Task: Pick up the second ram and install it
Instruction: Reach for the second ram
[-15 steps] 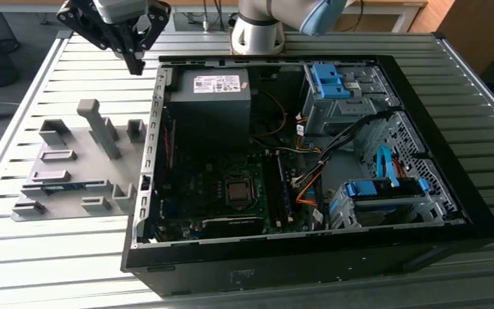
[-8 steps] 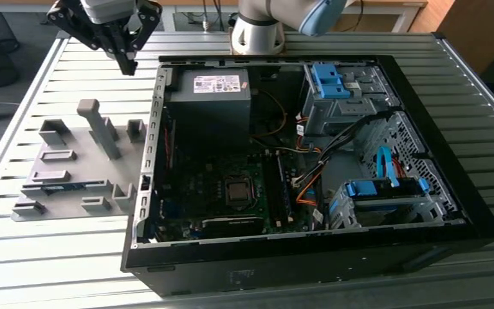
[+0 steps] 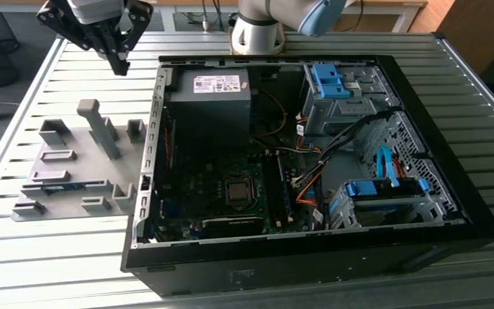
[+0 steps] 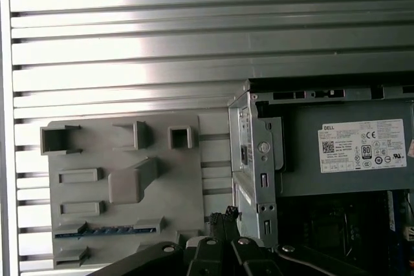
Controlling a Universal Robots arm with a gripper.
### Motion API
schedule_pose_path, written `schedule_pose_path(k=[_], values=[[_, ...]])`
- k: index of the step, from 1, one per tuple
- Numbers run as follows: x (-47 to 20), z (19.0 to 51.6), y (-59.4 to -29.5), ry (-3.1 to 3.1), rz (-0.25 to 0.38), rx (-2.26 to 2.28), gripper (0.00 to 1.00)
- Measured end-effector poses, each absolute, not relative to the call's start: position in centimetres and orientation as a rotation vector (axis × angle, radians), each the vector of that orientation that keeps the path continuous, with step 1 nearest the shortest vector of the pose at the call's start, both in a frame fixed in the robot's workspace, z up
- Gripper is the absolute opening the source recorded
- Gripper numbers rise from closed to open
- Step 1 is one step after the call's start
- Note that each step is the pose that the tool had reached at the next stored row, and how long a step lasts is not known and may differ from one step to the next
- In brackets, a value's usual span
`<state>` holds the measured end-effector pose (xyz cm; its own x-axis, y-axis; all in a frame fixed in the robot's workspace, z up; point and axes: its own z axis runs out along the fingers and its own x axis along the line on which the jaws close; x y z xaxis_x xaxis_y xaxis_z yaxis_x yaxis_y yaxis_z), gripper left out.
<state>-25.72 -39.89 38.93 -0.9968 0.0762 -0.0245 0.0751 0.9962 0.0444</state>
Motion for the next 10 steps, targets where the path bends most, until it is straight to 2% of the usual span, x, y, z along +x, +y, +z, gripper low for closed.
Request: schedule_pose_path(k=[10], values=[[-27.3, 38.9, -39.9, 3.112, 0.068, 0.118, 0.11]])
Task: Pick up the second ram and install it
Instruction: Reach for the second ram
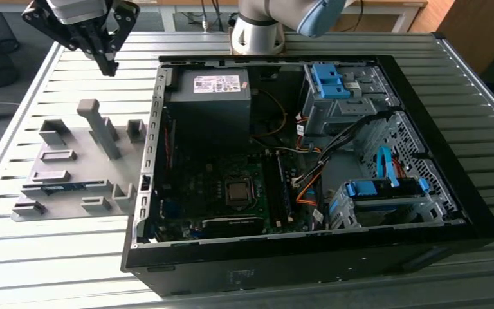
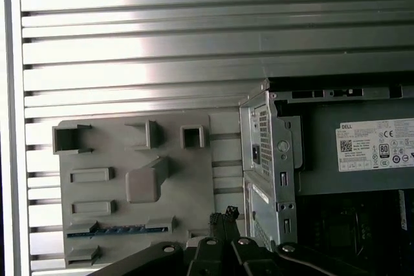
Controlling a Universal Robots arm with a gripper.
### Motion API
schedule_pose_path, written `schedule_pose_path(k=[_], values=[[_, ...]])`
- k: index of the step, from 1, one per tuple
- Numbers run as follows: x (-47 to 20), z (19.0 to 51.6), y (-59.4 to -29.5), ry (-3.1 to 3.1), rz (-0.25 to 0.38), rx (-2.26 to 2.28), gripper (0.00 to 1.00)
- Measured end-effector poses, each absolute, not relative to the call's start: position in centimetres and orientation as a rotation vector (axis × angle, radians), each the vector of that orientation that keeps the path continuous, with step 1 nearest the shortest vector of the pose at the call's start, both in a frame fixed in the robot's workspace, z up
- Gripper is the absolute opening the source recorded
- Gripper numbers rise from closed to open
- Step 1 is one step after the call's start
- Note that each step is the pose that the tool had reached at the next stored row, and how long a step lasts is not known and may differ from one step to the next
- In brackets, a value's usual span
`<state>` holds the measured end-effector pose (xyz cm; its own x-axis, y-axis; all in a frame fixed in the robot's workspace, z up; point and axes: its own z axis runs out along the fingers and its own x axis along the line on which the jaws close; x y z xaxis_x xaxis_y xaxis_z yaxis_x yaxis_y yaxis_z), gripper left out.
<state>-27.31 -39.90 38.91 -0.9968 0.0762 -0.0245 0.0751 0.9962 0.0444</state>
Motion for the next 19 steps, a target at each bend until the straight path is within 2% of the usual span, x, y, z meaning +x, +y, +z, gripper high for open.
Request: schedule_pose_path(k=[19], values=[[-30.7, 38.9, -40.1, 3.112, 0.068, 0.118, 0.11]])
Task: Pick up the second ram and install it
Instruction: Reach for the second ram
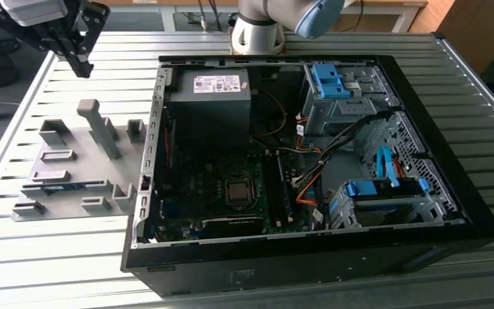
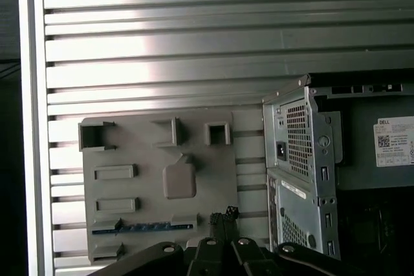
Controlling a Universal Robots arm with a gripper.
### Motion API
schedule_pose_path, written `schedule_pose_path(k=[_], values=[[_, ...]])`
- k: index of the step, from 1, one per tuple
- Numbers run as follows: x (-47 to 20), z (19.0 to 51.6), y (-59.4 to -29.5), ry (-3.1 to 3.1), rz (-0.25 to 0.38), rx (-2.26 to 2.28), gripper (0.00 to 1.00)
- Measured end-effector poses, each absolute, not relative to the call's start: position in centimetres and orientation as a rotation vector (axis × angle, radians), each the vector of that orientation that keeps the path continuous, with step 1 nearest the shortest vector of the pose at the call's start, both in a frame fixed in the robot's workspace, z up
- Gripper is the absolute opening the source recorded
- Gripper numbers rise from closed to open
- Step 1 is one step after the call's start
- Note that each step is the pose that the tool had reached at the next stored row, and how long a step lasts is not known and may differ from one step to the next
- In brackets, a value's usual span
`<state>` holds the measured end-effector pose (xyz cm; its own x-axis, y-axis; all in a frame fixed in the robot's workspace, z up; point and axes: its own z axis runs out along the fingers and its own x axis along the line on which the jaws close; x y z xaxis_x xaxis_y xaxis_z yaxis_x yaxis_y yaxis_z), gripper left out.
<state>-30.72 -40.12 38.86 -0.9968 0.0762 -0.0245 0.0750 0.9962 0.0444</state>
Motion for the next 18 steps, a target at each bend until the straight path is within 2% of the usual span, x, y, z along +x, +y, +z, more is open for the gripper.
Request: schedule_pose_path(k=[18], values=[[-33.2, 38.6, -42.0, 3.112, 0.068, 0.118, 0.11]])
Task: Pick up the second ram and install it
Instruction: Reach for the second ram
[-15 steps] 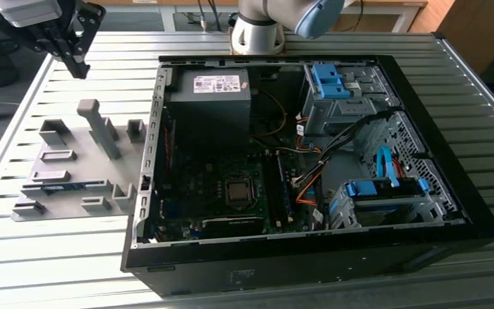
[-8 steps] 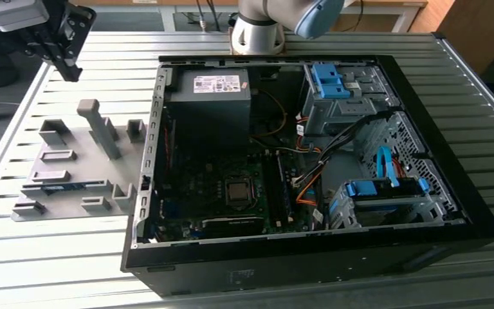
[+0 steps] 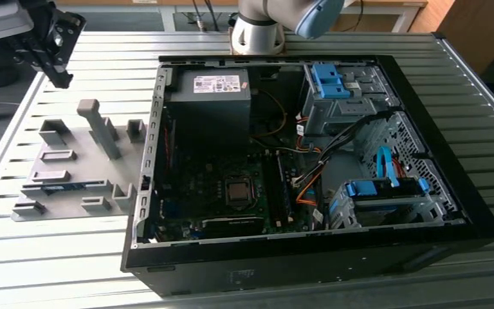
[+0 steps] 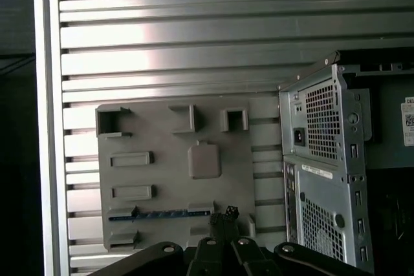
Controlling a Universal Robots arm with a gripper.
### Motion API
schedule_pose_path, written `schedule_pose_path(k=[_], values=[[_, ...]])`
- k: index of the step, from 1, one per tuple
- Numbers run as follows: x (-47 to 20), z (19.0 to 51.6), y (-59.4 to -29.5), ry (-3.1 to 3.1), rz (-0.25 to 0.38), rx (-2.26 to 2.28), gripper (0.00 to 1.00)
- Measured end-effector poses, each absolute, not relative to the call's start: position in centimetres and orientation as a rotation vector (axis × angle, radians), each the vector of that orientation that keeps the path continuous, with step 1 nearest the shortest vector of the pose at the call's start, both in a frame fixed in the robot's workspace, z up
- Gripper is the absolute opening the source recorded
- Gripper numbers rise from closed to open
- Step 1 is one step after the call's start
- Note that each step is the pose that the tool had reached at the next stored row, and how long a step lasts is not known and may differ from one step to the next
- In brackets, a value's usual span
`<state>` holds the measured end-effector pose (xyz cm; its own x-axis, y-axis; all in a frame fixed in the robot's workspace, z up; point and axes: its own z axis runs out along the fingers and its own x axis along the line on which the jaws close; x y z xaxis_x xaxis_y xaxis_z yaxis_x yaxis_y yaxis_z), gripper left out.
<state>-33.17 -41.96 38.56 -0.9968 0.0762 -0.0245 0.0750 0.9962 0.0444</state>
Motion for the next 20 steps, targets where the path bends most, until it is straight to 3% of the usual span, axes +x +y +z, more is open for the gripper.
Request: schedule_pose_path(k=[20], values=[[-39.0, 38.1, -43.9, 3.113, 0.068, 0.106, 0.11]])
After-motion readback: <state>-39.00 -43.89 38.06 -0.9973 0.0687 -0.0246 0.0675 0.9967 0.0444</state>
